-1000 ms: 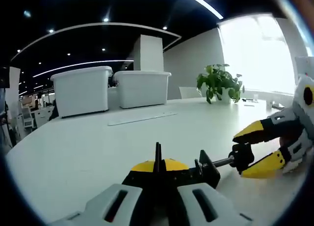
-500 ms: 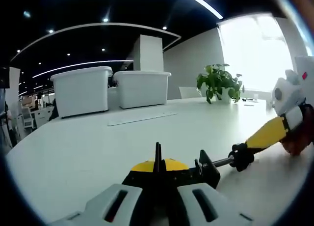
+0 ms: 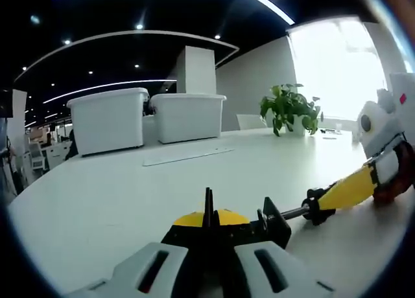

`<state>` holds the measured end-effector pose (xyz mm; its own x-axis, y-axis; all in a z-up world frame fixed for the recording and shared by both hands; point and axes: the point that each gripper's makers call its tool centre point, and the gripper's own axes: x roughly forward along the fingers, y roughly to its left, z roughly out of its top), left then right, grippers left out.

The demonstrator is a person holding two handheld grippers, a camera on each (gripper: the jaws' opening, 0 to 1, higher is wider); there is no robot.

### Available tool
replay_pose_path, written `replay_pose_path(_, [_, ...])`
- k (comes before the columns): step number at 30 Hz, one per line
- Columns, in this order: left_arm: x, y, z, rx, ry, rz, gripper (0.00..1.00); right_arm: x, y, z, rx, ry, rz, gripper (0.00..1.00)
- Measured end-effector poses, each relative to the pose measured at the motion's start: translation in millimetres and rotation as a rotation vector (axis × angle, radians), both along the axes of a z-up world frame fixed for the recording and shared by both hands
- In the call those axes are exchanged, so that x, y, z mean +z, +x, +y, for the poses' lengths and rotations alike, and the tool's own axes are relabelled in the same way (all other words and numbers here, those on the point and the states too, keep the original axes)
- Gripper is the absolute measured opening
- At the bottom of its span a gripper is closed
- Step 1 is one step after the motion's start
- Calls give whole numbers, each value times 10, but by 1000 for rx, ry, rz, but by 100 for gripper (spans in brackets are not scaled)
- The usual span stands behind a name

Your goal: Clamp the fixed fixture on the desktop, loosen the retaining clip, secure it to the edge of the desk, and tighten the retaining clip.

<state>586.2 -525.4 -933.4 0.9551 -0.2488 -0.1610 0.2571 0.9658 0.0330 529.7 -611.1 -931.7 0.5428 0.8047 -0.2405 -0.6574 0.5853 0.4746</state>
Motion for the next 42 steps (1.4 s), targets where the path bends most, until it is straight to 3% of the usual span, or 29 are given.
replay_pose_path(2, [-2, 7, 2, 0, 0, 0, 4, 18, -41, 16, 12, -32, -60, 22])
replay_pose_path(6, [6, -40, -18, 0, 0, 0, 4, 71, -139, 60, 54, -170, -306, 22])
replay_pose_path(10, [10, -67, -31, 1, -1, 0, 4, 110, -263, 102, 77, -280, -510, 22])
replay_pose_path(11, [10, -62, -32, 0, -1, 0, 4, 90, -198, 62, 83, -318, -568, 22])
replay_pose_path(16, [12, -79, -39, 1, -4, 2, 4, 139, -79, 86, 102, -534, -938, 22])
replay_pose_path(18, [11, -43, -24, -1, -4, 2, 4, 133, -82, 99, 109, -572, -997, 21])
replay_pose_path(20, [10, -45, -25, 0, -3, 2, 4, 126, -61, 98, 109, -577, -1010, 22])
replay_pose_path(24, [10, -47, -22, 1, -5, 3, 4, 180, -36, 118, 100, -661, -1152, 22])
replay_pose_path(28, [8, -58, -21, 2, -3, 2, 4, 146, 60, 89, 119, -635, -1104, 22])
replay_pose_path(29, [8, -60, -21, 1, -2, 1, 4, 163, 66, 89, 112, -587, -1056, 22])
replay_pose_path(30, [8, -61, -22, 1, -2, 2, 4, 200, 68, 80, 86, -484, -916, 21])
replay_pose_path(31, [7, -62, -23, 0, -2, 2, 4, 284, 9, 86, 65, -395, -815, 22])
replay_pose_path(32, [7, -62, -23, 0, -1, 2, 4, 338, 6, 89, 60, -318, -728, 25])
replay_pose_path(35, [9, -60, -21, 0, -3, 2, 4, 423, 77, 46, 23, -180, -522, 42])
replay_pose_path(38, [10, -60, -20, 0, -5, 3, 4, 419, 140, -21, -20, 29, -218, 43])
replay_pose_path(39, [10, -59, -19, 1, -7, 4, 4, 406, 172, -54, -30, 88, -147, 42])
replay_pose_path(42, [10, -57, -17, 0, -4, 3, 4, 239, 283, -167, -93, 110, -26, 27])
